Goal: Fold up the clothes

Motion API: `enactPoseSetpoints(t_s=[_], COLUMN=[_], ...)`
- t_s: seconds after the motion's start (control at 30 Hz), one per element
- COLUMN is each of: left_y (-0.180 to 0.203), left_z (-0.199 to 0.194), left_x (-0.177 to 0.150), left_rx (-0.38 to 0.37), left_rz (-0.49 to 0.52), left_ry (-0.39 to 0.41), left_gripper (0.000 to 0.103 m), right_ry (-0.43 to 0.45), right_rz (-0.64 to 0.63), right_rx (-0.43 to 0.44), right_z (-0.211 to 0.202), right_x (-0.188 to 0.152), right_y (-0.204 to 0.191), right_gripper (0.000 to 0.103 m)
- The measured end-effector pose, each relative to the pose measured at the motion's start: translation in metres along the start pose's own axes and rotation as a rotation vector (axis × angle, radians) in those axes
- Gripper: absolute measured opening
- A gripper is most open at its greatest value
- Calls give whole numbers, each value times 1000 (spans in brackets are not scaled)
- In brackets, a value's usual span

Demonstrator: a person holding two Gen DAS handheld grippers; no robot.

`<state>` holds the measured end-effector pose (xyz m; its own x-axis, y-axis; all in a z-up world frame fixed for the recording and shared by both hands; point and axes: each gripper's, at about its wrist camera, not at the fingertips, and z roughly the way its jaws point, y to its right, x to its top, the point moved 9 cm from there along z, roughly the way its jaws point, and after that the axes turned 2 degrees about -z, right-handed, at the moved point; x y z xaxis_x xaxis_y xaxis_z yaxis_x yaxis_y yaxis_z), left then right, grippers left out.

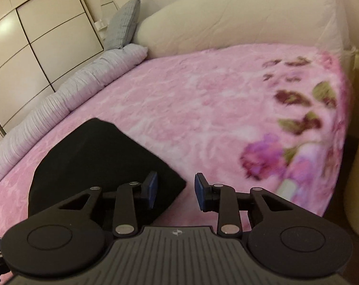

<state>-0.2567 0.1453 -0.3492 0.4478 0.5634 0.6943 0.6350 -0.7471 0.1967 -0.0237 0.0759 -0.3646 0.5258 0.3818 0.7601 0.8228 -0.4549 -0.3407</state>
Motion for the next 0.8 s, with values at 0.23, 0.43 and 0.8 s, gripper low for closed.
enactPoseSetpoints(t_s=[0.23, 0.43, 0.8], left_y=[37, 42, 39], left_z=[-4, -2, -10], left_x=[-16, -27, -30], left_rx=[-66, -24, 21], left_rz=[46, 81, 48], left_ry=[-11, -17, -53], left_gripper=[36, 37, 37], right_ry=[2, -95, -206], right_rz=[-192, -163, -167], right_rx=[101, 63, 37], right_z=[-21, -14, -24], right_x=[-17, -41, -59], right_y=[-43, -24, -30], right_gripper=[31, 32, 32])
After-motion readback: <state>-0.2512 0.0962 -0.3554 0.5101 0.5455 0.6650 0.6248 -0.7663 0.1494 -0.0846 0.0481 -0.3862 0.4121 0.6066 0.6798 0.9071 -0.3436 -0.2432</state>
